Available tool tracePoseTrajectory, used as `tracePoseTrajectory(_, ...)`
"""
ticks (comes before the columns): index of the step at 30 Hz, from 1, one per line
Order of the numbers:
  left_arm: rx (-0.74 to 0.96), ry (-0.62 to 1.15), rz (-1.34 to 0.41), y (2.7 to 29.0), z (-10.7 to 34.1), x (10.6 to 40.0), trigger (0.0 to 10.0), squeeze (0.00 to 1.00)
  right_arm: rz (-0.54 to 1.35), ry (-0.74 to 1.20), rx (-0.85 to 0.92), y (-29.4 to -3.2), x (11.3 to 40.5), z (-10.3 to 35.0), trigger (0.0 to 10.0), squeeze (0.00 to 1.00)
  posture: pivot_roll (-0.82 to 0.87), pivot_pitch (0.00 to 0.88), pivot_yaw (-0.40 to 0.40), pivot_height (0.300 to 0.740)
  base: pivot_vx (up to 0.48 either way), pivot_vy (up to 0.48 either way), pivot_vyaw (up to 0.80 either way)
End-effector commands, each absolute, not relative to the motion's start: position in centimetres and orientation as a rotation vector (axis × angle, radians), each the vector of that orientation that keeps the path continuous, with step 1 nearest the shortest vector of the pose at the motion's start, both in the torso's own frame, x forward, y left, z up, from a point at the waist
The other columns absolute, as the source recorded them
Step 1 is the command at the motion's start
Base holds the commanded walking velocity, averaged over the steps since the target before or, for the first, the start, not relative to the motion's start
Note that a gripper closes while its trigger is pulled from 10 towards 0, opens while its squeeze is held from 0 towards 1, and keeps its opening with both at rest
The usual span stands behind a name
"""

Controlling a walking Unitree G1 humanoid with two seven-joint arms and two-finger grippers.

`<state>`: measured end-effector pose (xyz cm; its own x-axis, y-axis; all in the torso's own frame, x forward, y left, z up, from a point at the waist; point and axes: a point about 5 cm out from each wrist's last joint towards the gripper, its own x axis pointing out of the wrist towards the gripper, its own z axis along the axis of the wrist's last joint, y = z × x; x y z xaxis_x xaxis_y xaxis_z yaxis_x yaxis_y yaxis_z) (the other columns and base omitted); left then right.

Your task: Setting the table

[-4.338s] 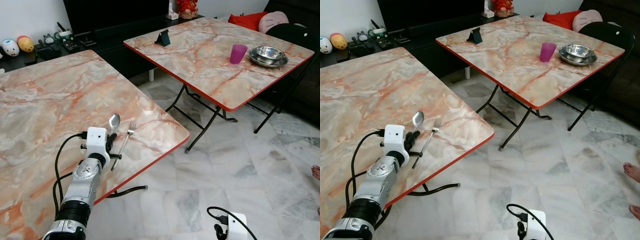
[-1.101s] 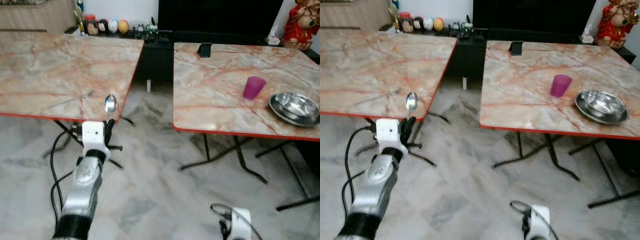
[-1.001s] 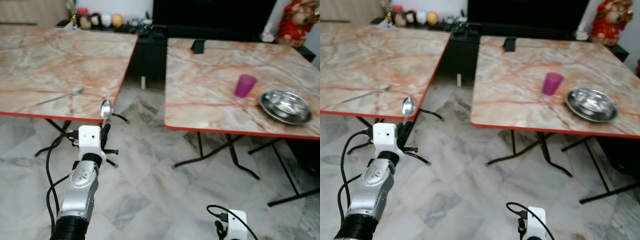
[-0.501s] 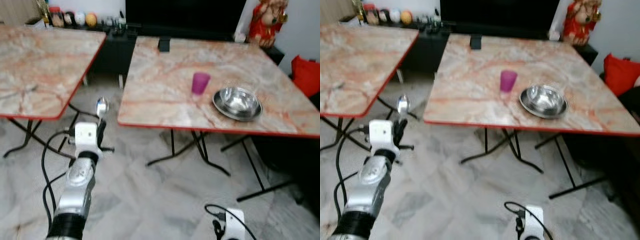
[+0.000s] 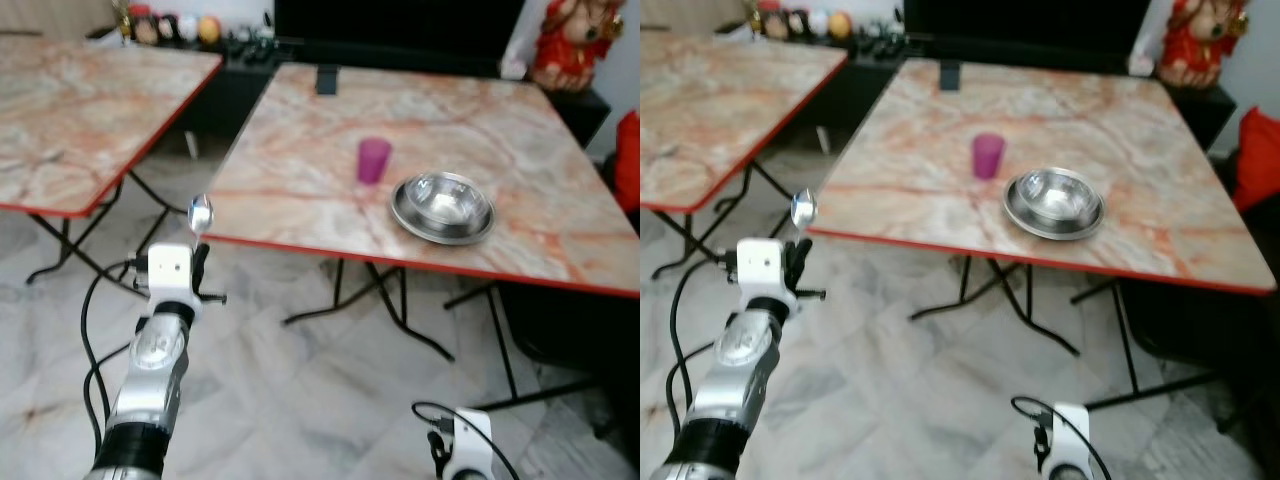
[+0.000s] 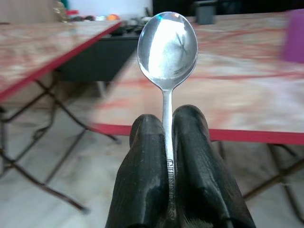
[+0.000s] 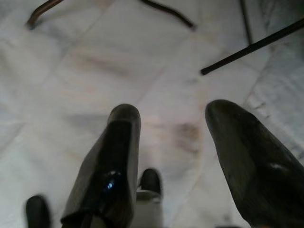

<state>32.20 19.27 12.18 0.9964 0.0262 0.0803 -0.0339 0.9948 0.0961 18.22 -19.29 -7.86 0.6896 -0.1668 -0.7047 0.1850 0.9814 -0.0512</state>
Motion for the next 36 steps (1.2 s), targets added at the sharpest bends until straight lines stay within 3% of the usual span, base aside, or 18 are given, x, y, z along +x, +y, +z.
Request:
tracePoseTrajectory(1, 0.1, -0.091, 0.004, 18.7, 12.3, 32.3, 10.0, 0.0, -0.223, 0.786, 0.024, -19.9, 17.9, -7.9, 10.0, 0.0, 0.02, 0.0, -0.042, 0.74, 0.0, -0.435, 0.0)
tracePoseTrajectory(16, 0.097, -0.089, -0.046, 18.1, 12.1, 32.3, 10.0, 0.0, -0.248, 0.771, 0.041, -20.1, 17.9, -7.8, 10.0, 0.0, 0.02, 0.0, -0.041, 0.74, 0.0, -0.436, 0.0)
tracePoseTrajectory(30, 0.208, -0.089, -0.077, 19.5, 12.6, 32.2, 10.0, 0.0, -0.263, 0.758, 0.042, -20.3, 17.9, -7.7, 10.0, 0.0, 0.03, 0.0, -0.037, 0.74, 0.0, -0.436, 0.0)
tracePoseTrajectory(36, 0.21, -0.09, -0.158, 18.5, 12.6, 32.2, 10.0, 0.0, -0.272, 0.751, 0.042, -20.4, 18.0, -7.6, 10.0, 0.0, 0.02, 0.0, -0.038, 0.74, 0.0, -0.423, 0.0)
